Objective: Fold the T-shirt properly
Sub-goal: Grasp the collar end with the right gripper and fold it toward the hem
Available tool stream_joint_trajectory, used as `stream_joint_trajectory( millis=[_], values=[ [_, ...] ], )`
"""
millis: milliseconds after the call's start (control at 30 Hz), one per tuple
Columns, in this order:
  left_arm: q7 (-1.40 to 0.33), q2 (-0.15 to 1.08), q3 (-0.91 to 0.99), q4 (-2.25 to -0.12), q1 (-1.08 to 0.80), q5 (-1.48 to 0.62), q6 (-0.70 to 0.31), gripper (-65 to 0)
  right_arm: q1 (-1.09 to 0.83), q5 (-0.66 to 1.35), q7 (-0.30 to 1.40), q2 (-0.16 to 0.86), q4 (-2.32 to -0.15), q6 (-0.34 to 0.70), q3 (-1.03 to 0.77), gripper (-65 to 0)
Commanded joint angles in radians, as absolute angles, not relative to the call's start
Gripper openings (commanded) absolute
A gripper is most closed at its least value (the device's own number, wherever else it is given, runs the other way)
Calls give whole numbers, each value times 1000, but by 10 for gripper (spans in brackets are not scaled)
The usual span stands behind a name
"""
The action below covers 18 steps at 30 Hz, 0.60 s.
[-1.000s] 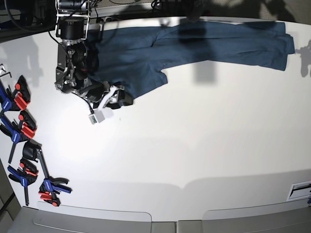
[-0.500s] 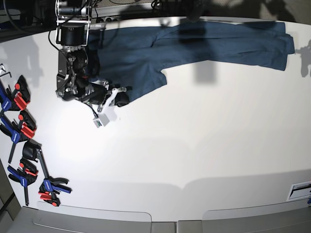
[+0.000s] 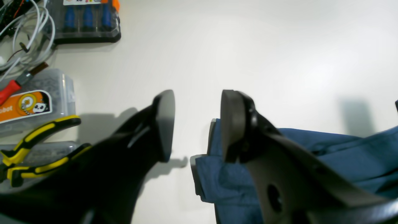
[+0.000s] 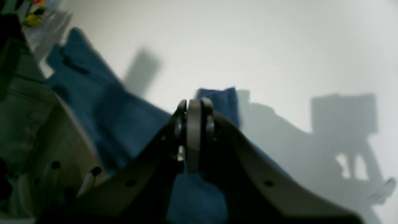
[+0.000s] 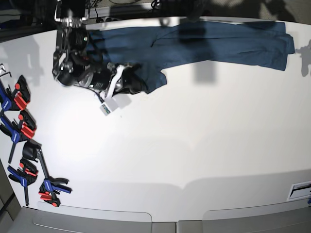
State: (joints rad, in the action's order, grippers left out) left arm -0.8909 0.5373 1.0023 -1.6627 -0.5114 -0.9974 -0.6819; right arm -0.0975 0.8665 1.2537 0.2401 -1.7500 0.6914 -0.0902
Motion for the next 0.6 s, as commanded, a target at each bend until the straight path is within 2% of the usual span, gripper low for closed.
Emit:
stream_joint_trajectory(
  millis=[0,233,567],
  values=[
    [-866,562,1013,-1677,-513,-1020,-685,-426,-123,895,1237,229,-1791,698,-92,-650],
    [-866,562,1013,-1677,-513,-1019,-685,-426,-319,914,1243,130,-1932,698,-92,-650],
    [-866,562,1013,-1677,-513,-1022,-685,-426,-406,927,1283,125,-1984,698,-89,-650]
  ],
)
